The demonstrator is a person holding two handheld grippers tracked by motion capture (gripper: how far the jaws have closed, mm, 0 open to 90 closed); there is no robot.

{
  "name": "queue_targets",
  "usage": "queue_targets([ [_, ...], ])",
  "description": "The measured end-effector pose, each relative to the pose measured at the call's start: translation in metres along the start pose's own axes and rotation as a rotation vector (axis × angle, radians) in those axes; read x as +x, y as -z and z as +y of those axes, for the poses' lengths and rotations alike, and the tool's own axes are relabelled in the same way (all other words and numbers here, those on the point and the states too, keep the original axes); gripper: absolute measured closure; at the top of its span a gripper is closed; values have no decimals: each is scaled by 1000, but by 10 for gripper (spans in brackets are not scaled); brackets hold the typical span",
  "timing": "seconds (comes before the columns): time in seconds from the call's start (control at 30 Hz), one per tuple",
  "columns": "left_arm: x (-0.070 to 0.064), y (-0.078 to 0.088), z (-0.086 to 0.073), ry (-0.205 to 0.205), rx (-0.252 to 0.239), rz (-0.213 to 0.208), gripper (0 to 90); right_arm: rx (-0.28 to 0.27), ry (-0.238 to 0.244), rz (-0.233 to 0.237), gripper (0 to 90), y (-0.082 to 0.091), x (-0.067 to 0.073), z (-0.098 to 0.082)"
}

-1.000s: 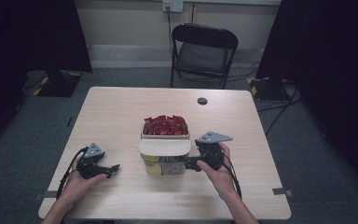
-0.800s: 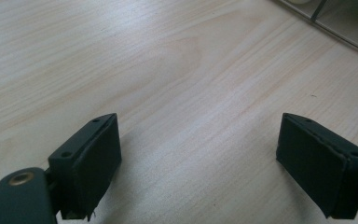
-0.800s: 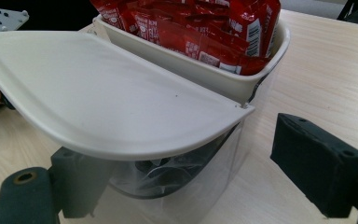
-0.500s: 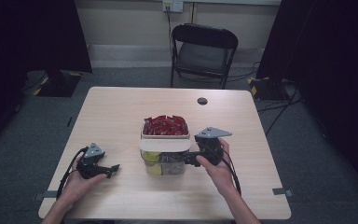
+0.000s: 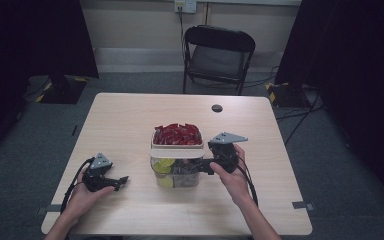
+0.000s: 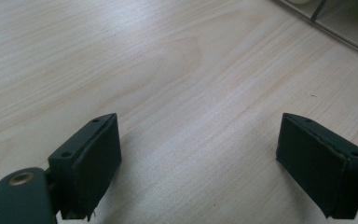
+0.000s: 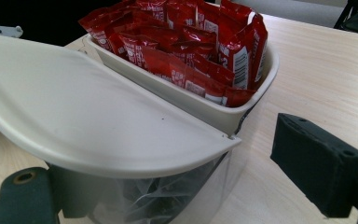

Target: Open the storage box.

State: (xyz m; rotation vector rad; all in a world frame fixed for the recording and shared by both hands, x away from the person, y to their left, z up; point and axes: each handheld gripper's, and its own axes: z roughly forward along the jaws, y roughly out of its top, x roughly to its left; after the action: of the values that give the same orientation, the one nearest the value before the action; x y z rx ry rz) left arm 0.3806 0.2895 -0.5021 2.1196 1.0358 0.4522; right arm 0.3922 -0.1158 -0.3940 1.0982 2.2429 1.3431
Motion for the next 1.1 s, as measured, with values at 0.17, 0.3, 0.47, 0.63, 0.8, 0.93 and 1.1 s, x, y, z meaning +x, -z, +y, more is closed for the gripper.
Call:
queue_targets([
  [0.17, 0, 0, 0, 0, 1, 0, 133, -1, -6, 1, 144, -3, 0, 1],
  [0.3, 0, 0, 0, 0, 2, 1, 133, 3, -4, 2, 144, -4, -1, 4],
  [0.47, 0, 0, 0, 0, -1, -1, 133, -4, -7, 1, 144, -6, -3, 7],
  [0.63, 0, 0, 0, 0, 1, 0, 133, 3, -3, 2, 143, -9, -4, 9],
  [0.8, 0, 0, 0, 0, 0, 0, 133, -6, -11, 9, 143, -11, -6, 11],
  [0.93, 0, 0, 0, 0, 1, 0, 133, -18, -30, 11, 143, -12, -8, 11],
  [1.1, 0, 0, 0, 0, 1, 0, 133, -27, -42, 12, 143, -13, -12, 12],
])
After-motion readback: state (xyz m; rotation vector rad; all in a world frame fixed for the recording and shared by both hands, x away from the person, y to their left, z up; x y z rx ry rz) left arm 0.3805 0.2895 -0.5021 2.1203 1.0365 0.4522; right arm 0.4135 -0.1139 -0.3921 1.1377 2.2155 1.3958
